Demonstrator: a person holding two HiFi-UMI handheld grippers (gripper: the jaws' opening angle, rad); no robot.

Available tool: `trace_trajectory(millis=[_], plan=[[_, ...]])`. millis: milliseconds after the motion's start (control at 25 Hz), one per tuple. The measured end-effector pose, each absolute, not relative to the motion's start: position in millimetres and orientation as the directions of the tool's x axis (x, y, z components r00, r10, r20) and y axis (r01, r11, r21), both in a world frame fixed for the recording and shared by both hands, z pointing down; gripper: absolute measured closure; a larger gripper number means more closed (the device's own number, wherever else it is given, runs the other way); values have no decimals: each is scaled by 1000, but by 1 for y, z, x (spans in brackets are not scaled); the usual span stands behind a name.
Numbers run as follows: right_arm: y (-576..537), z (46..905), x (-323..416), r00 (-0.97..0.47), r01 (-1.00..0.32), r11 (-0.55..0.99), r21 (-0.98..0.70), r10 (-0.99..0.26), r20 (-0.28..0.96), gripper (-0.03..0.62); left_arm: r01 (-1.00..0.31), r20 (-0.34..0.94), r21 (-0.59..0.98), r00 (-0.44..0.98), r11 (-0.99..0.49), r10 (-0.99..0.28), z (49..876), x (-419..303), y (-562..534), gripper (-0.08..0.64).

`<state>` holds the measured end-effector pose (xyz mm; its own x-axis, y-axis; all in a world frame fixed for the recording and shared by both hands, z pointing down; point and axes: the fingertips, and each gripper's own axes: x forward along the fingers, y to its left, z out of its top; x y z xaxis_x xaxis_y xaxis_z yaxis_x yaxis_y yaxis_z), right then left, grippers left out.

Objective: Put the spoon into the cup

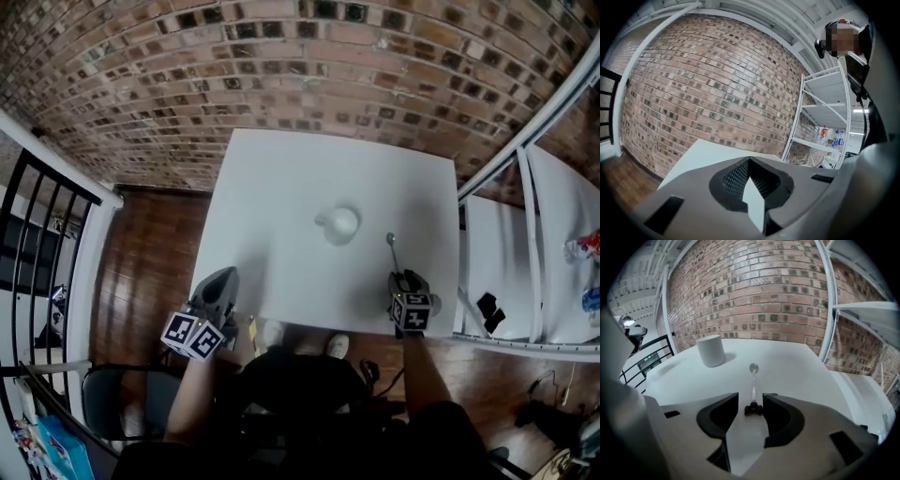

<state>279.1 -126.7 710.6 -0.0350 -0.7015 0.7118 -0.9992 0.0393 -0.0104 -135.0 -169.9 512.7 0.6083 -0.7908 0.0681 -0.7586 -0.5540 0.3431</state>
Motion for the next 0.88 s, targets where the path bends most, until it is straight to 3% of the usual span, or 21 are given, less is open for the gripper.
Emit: trace_trajectory(millis=[160,240,520,640,680,880], plan=[[-126,719,279,-43,-999,42,-20,-682,730,423,-754,67,346,614,-558,-787,513,-133,-169,555],[-124,725,277,-45,-999,41,-23,-661,749,382,-748,68,348,621,-565,-781,513,-130,-169,555],[-120,730,276,-42,-999,36,-25,-639,768,388,-732,68,354,641,-582,-764,515,-121,-169,555],[-120,729,280,-35,-999,28,-23,-631,775,407,-725,61,351,649,-592,-758,513,-118,-170,555],[-120,729,282,-34,-999,29,-20,-626,779,456,-725,60,350,649,-593,-758,512,-119,-170,555],[-118,728,279,-44,-998,53,-15,-596,801,461,-722,49,349,650,-597,-758,510,-120,-170,555]])
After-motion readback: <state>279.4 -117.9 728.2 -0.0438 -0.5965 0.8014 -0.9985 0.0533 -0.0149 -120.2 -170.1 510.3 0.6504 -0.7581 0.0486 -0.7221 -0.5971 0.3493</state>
